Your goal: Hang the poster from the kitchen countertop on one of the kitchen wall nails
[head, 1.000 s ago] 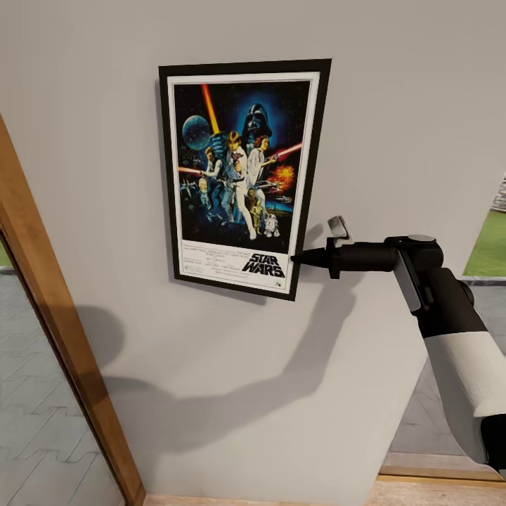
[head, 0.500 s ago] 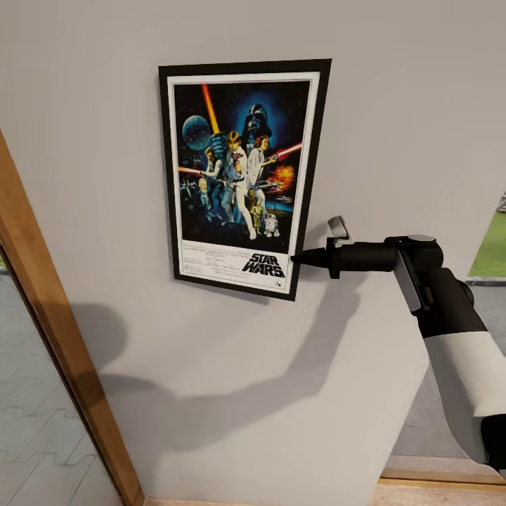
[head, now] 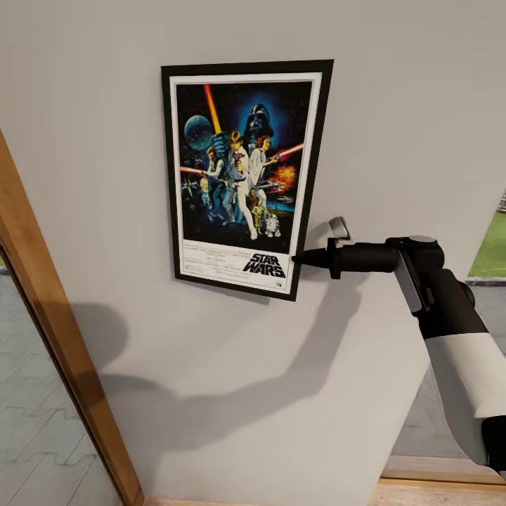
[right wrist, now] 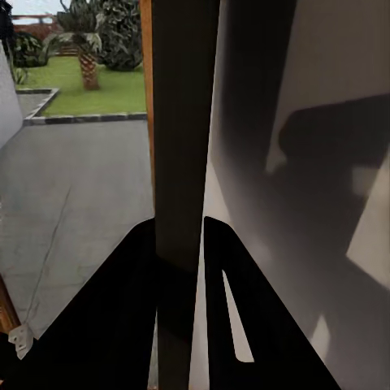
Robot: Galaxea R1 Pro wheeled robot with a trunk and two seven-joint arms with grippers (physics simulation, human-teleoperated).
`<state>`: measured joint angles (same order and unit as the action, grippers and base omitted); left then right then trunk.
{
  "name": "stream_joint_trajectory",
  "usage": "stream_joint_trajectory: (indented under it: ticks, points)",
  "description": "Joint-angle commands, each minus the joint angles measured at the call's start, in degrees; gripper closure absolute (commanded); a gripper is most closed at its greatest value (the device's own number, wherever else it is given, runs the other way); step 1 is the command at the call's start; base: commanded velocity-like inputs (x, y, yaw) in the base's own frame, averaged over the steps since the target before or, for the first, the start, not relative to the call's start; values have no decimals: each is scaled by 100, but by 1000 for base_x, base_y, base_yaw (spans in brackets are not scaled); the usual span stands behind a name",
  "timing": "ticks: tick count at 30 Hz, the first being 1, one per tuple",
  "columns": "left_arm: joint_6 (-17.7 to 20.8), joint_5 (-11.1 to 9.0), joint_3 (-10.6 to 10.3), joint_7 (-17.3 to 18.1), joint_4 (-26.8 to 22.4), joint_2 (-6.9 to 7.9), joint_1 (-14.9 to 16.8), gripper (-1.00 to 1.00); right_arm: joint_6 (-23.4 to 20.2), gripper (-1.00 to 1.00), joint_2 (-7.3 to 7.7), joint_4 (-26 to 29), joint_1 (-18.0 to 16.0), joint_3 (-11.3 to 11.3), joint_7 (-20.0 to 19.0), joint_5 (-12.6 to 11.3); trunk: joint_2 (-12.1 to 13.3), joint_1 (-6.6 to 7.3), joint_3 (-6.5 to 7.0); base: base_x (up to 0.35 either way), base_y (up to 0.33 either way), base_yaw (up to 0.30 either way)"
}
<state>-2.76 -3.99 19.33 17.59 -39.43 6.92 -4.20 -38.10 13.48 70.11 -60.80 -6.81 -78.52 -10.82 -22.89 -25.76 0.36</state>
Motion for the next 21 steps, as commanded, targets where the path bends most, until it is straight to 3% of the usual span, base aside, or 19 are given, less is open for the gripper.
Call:
stream_joint_trajectory:
  ticks: [1,18,19,20,21]
  points:
    - [4,-41,10,34,-1,-1,-2,-100,-57,100,6,-2,-2,-12,8,-43,-3,-2,-1,0,0,0]
    - [-4,-34,8,26,10,-21,-2,-100,-64,100,6,-6,-2,-6,-4,-43,-3,-2,-1,21,0,0]
    - [-5,-33,9,25,12,-23,-2,-100,-31,100,492,701,-2,-514,-1094,-685,-3,-2,-1,30,0,0]
    - [-7,-33,9,25,13,-23,-2,-100,-4,100,812,685,-2,-482,-1115,-874,-3,-2,-1,19,0,0]
    - [-8,-33,9,25,13,-23,-2,-100,-5,100,788,658,-2,-517,-1116,-898,-3,-2,-1,15,0,0]
